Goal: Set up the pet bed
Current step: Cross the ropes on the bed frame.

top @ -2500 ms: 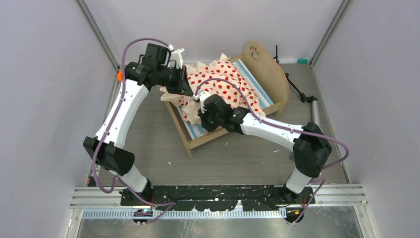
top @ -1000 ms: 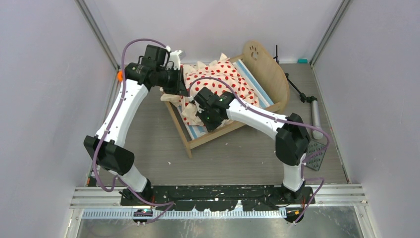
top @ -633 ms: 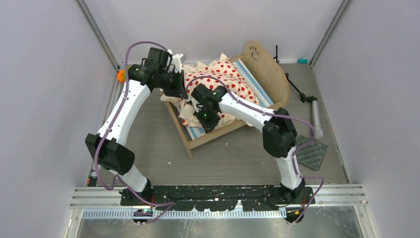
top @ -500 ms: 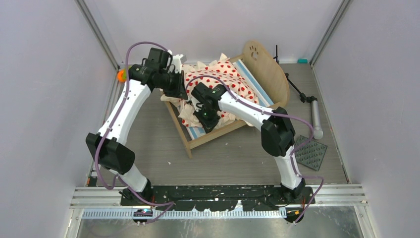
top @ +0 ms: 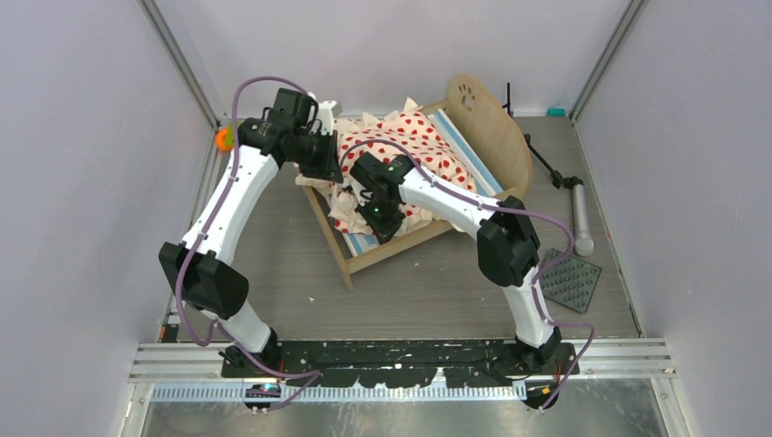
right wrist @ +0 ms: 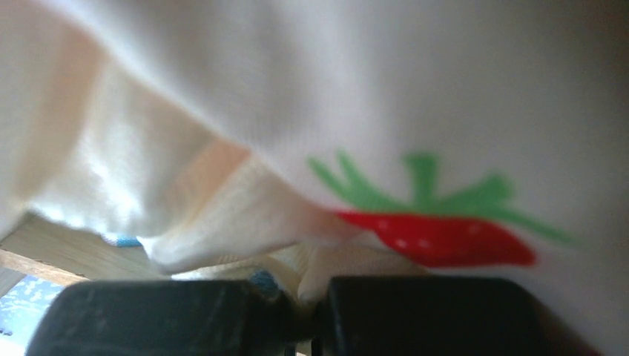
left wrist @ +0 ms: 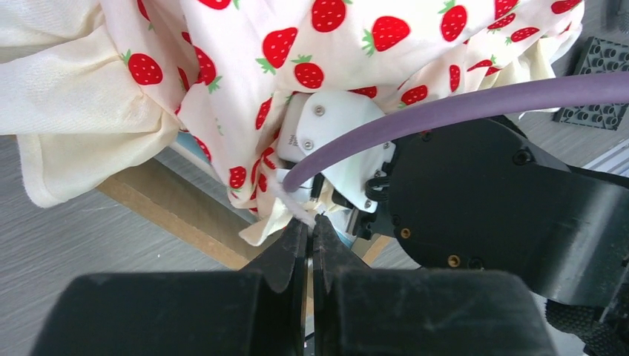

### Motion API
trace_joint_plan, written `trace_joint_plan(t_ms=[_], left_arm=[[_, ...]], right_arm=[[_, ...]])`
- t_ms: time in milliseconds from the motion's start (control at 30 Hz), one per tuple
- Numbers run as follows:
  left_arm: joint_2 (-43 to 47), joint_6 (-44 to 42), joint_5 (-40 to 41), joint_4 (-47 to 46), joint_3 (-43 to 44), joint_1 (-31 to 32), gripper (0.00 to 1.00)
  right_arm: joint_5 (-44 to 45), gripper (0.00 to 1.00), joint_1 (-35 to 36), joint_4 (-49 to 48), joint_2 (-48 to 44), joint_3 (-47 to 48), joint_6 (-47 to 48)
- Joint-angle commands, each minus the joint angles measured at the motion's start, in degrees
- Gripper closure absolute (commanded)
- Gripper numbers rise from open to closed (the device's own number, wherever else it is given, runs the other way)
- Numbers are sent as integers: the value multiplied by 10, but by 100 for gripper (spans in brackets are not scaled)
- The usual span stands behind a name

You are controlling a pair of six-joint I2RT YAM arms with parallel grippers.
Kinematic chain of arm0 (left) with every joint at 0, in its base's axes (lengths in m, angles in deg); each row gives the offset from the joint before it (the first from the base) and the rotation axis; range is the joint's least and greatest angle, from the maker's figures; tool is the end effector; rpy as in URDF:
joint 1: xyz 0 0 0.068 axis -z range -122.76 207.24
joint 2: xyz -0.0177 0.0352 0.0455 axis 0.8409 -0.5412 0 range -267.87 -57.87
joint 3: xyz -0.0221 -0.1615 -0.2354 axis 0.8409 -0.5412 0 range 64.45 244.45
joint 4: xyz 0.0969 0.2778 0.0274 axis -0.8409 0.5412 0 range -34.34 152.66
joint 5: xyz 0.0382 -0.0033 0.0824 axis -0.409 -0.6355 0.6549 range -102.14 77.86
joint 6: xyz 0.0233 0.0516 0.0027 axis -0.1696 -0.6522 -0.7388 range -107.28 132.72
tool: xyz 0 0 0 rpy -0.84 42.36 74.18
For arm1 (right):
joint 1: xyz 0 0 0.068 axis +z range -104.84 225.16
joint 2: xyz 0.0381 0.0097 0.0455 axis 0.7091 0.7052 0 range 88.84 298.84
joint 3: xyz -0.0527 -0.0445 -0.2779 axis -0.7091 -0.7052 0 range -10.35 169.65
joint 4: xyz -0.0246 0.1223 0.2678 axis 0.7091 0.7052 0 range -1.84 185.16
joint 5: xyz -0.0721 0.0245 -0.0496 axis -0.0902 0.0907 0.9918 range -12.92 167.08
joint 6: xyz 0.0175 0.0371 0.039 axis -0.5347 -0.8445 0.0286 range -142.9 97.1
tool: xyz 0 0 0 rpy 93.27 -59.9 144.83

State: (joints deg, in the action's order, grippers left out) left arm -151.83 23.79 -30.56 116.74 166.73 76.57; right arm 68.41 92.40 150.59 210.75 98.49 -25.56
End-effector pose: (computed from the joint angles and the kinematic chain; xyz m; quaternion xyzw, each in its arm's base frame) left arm 0.3506 -0.1362 0.4019 0.1184 0.9293 -0.2290 0.2645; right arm 0.3231 0.3583 0.2348 -0.3840 0.9116 0.1211 0.0825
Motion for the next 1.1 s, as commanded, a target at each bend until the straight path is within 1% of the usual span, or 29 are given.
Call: trace_joint_plan(t_ms=[0, 67, 200, 467, 667, 800, 1067], left_arm=[[14, -8, 10, -26, 8, 2, 100], [12, -7, 13, -27, 8, 2, 100], [10, -5, 17, -29, 6, 2, 100], [18, -3, 6, -36, -1, 2, 100], [22, -4, 9, -36, -3, 2, 100], [25, 1, 27, -40, -7, 2, 100], [30, 9, 35, -52, -5, 2, 100]], right_arm=[[85, 95, -11, 36, -11, -34, -4], [107, 95, -14, 42, -27, -34, -4], [95, 95, -20, 32, -70, -43, -9], [5, 96, -22, -45, -169, -90, -35], [-40, 96, -26, -57, -203, -70, -46], [-76, 96, -25, -64, -223, -68, -51], [-113, 96, -27, -141, -262, -93, -93]])
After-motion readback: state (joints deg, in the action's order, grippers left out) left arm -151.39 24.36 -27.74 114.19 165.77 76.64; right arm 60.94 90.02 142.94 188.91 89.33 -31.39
